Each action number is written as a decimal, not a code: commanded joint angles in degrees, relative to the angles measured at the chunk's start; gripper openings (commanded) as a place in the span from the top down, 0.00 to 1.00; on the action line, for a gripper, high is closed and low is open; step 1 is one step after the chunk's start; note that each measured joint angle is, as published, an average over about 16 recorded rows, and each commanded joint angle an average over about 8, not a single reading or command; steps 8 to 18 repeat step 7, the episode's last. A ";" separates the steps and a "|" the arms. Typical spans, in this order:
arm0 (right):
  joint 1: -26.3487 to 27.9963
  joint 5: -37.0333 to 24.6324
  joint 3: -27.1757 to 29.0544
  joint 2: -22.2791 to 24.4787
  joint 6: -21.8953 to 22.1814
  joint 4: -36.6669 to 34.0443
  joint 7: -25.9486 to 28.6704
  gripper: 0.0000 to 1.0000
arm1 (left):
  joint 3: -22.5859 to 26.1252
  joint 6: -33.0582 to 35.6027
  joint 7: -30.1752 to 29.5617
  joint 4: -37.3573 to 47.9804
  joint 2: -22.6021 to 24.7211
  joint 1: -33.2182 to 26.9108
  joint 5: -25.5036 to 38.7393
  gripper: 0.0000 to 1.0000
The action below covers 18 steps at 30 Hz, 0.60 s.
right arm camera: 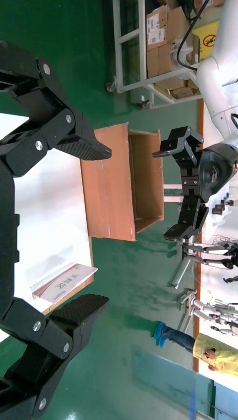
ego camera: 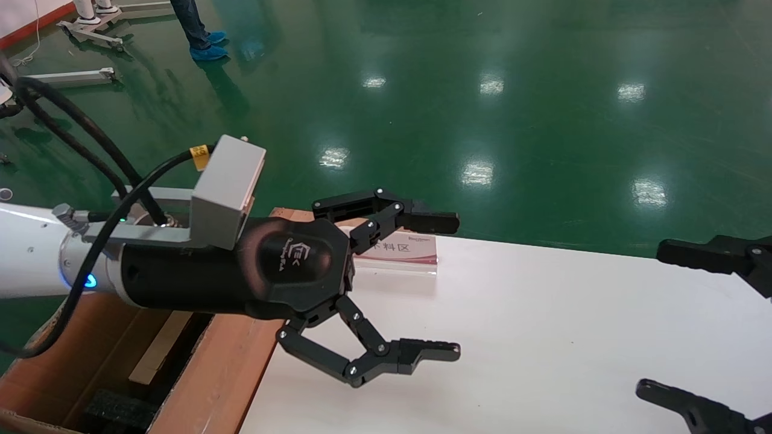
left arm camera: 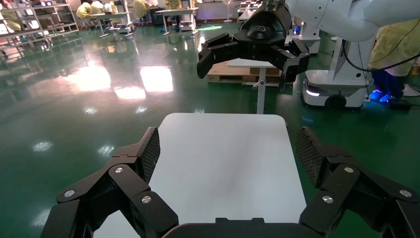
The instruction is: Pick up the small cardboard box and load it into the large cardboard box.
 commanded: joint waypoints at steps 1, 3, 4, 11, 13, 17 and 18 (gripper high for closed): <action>0.00 0.00 0.00 0.00 0.00 0.00 0.00 0.00 | 0.03 -0.01 -0.01 0.01 0.00 -0.02 0.01 0.00; 0.00 0.00 0.00 0.00 0.00 0.00 0.00 0.00 | 0.05 -0.02 -0.01 0.01 0.00 -0.03 0.01 0.00; 0.00 0.00 0.00 0.00 0.00 0.00 0.00 0.00 | 0.06 -0.02 -0.01 0.01 0.00 -0.04 0.01 0.00; 0.00 0.00 0.00 0.00 0.00 0.00 0.00 0.00 | 0.07 -0.03 -0.02 0.01 0.00 -0.05 0.02 0.00; 0.00 0.00 0.00 0.00 0.00 0.00 0.00 0.00 | 0.07 -0.03 -0.02 0.01 0.00 -0.05 0.02 0.00; 0.00 0.00 0.00 0.00 0.00 0.00 0.00 0.00 | 0.07 -0.03 -0.02 0.01 0.00 -0.05 0.02 0.00; 0.00 0.00 0.00 0.00 0.00 0.00 0.00 0.00 | 0.07 -0.03 -0.02 0.01 0.00 -0.05 0.02 0.00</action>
